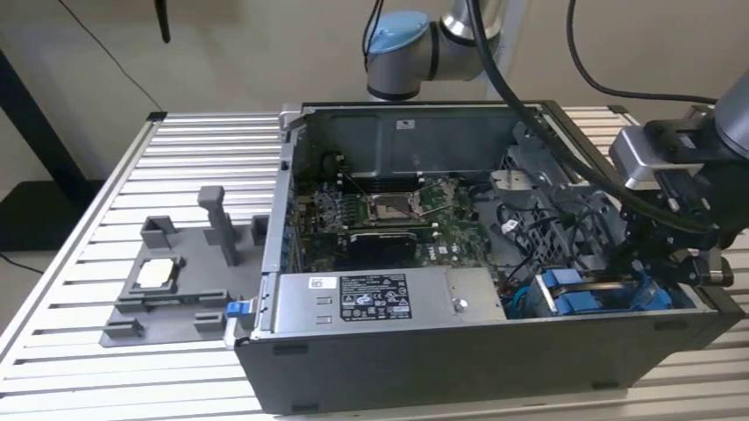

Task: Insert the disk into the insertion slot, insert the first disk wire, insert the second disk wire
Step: 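Insert the first disk wire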

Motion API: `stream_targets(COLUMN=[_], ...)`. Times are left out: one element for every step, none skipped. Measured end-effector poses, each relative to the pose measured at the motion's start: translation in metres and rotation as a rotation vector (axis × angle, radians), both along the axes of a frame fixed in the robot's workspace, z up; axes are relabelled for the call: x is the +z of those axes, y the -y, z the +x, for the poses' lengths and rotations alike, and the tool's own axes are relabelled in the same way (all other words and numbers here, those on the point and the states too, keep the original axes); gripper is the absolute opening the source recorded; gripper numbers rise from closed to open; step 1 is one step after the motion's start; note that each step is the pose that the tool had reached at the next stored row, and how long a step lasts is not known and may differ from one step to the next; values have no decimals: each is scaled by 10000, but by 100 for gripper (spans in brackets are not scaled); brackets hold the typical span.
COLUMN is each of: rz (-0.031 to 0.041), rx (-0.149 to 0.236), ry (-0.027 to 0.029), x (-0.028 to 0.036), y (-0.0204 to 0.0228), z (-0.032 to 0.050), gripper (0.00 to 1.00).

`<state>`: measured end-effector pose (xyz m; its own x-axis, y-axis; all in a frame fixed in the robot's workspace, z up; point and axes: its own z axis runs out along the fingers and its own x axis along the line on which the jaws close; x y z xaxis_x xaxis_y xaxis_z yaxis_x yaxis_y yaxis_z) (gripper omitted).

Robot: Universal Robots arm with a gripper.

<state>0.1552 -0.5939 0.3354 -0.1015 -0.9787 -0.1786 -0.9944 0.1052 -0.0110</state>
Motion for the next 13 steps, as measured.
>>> stream_targets(rz=[-2, -10, -13, -12, -6, 0, 1, 1, 1, 12, 22, 15, 8], rx=[0, 0, 0, -1, 0, 0, 1, 1, 2, 2, 1, 2, 2], ry=[1, 1, 1, 1, 0, 0, 0, 0, 0, -4, -3, -1, 0], x=[-11, -21, -29, -30, -33, -36, -36, -36, -36, -41, -47, -45, -40], y=[1, 0, 0, 0, 0, 0, 0, 0, 0, 0, 0, 0, 0], z=[0, 0, 0, -1, 0, -1, -1, -1, -1, -1, -2, -1, -1], gripper=[19, 19, 19, 19, 19, 19, 19, 19, 19, 19, 20, 25, 25])
